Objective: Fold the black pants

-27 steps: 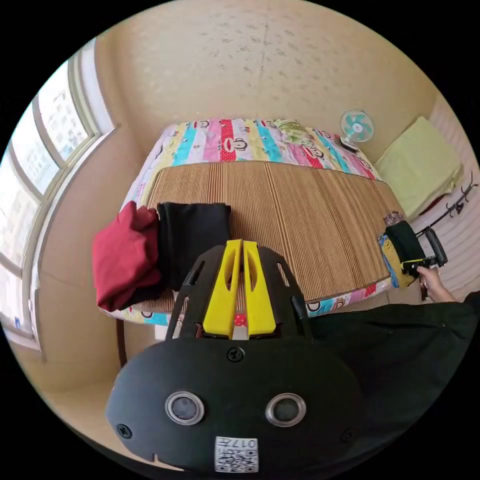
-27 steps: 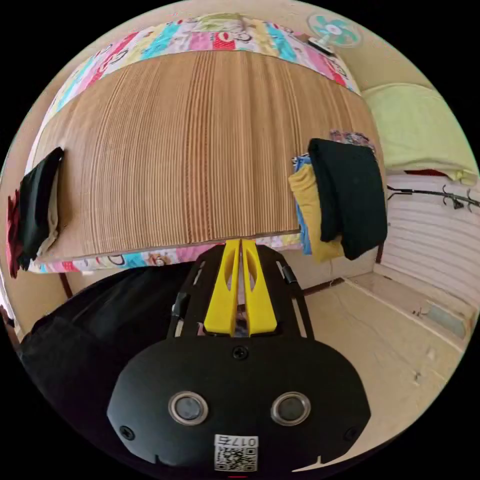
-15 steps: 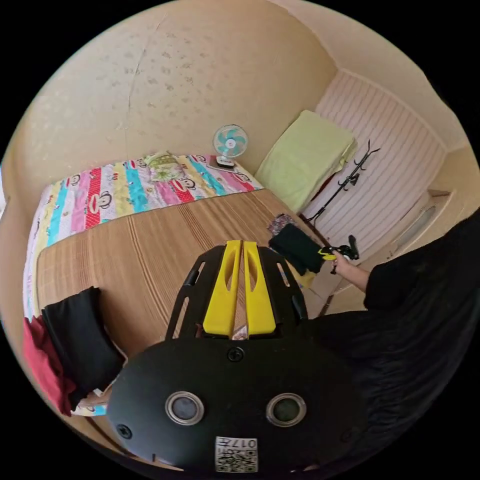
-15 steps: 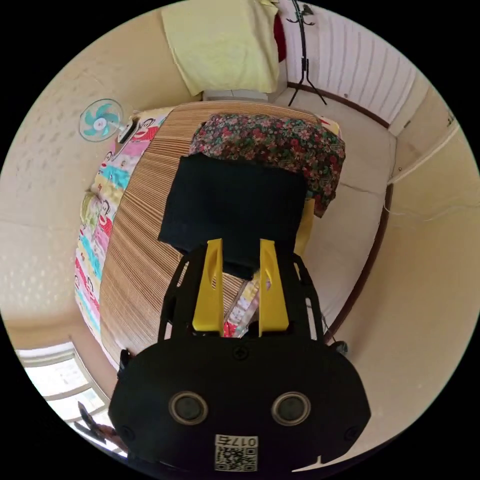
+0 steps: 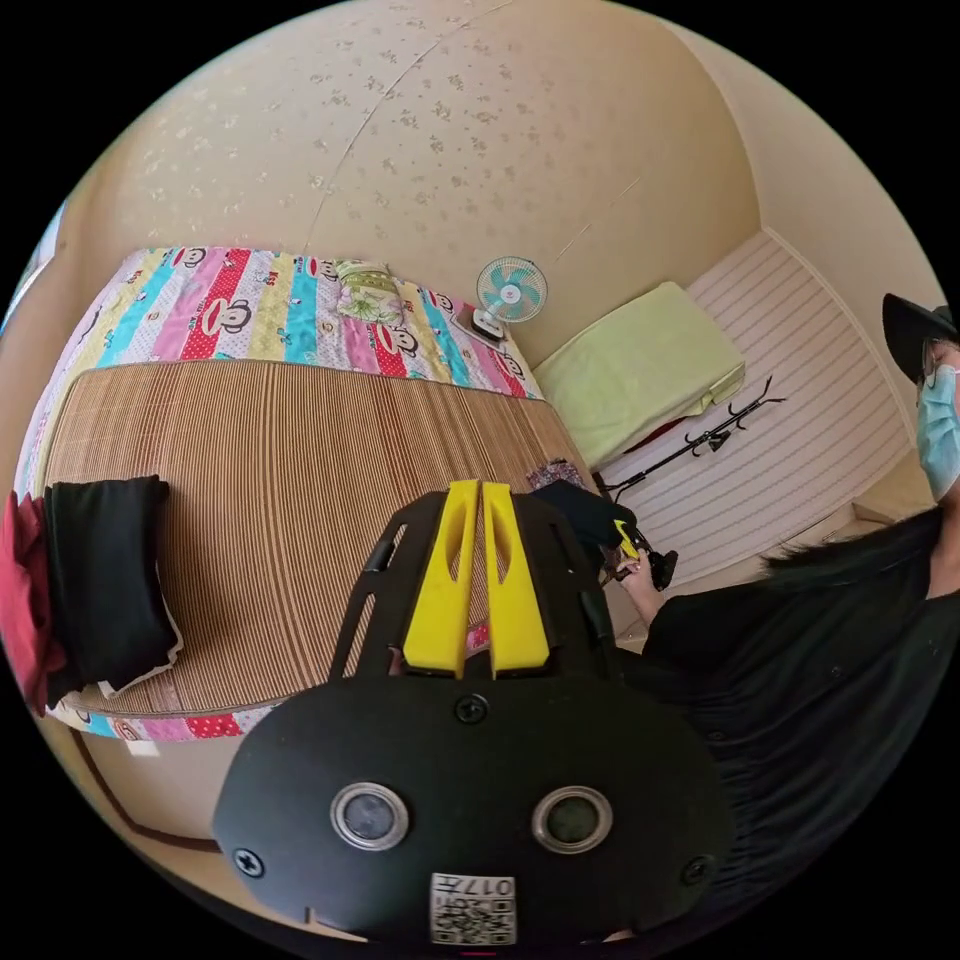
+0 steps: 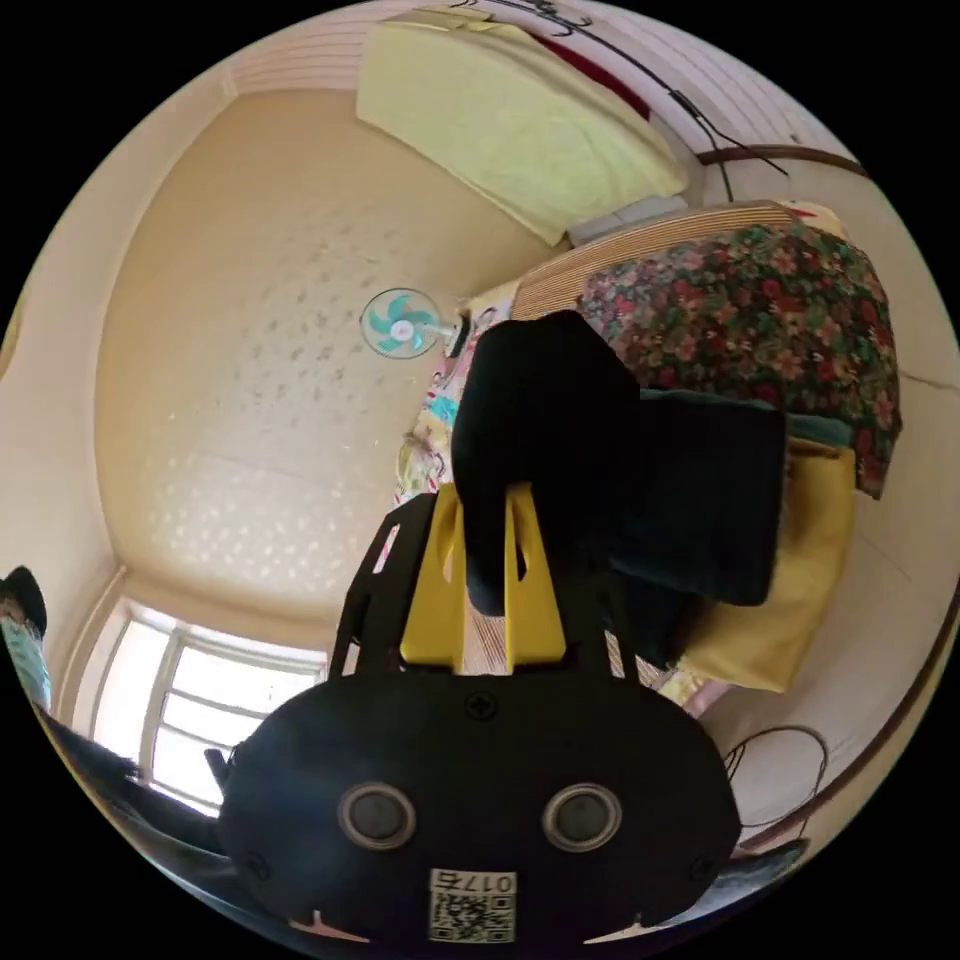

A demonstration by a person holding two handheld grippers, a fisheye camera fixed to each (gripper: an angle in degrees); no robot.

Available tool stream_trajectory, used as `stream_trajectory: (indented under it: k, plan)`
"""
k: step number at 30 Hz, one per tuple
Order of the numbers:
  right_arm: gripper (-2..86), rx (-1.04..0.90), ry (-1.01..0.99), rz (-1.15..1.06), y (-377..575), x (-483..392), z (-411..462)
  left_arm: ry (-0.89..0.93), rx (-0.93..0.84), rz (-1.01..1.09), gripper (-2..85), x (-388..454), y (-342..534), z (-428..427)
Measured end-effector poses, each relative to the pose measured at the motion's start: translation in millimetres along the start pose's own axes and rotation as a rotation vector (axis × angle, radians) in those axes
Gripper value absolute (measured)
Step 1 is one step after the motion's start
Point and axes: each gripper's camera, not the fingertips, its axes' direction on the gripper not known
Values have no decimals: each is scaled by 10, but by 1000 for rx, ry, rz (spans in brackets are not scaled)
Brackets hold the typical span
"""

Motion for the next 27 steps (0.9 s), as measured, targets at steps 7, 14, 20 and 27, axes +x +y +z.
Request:
stream_trajectory:
  k: [7,14,20,27]
  plan:
    - [35,-750,-312,-400,1106,-1540,2128,93,-17,-20,-10,13,-63,279]
    - [49,-771,-183,-99,1791,-817,2007,63,-30,25,-10,142,-97,330]
    - [122,-266,344,367,1307,338,786,-5,-58,-45,-10,-36,84,306]
    - [113,-278,285,499,1077,769,895,60,-61,-93,-10,-118,92,337]
